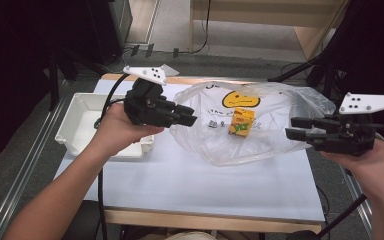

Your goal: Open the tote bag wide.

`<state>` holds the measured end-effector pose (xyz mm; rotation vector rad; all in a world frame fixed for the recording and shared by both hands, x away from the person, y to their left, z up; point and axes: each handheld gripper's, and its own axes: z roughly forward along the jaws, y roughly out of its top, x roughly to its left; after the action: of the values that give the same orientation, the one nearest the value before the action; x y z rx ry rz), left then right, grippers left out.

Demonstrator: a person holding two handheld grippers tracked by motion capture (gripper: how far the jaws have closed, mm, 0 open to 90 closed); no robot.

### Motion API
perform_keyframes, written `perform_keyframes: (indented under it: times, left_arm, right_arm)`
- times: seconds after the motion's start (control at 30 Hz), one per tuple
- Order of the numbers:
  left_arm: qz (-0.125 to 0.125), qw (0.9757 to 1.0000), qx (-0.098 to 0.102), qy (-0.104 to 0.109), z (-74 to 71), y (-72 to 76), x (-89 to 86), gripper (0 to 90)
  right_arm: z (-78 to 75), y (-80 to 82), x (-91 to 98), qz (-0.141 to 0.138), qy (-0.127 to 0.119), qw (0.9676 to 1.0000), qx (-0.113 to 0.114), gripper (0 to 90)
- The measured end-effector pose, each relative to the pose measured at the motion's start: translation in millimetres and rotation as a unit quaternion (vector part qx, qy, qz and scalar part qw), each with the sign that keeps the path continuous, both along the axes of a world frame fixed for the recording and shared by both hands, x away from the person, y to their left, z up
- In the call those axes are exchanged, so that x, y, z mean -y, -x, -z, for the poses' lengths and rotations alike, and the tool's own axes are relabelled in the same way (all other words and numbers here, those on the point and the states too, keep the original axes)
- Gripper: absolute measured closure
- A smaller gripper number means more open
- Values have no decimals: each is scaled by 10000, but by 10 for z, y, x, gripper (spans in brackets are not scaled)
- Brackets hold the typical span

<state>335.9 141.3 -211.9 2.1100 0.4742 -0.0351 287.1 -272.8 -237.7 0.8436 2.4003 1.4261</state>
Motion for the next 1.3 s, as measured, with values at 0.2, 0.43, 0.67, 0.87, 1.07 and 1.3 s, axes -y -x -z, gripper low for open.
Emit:
perform_keyframes:
  times: [0.2, 0.43, 0.67, 0.87, 1.07, 1.3]
  left_arm:
    - [-81, 9998, 105, -158, -56, -152, 207, 753]
    - [-122, 9994, 16, -310, 39, -344, 384, 789]
    - [-290, 9982, 42, -525, 152, -494, 458, 788]
    - [-455, 9972, -23, -598, 253, -665, 497, 786]
    - [-511, 9963, 117, -675, 307, -718, 530, 783]
    - [-614, 9954, 149, -723, 417, -788, 580, 780]
  right_arm:
    - [-90, -212, -105, 184, 68, 9995, 250, 669]
    - [-44, -414, -156, 193, 348, 9991, 175, 863]
    - [63, -572, -147, 178, 414, 9990, 31, 886]
    - [142, -720, -149, 303, 540, 9981, -78, 883]
    - [216, -817, -190, 426, 634, 9970, -95, 875]
    - [332, -894, -186, 397, 676, 9969, 25, 875]
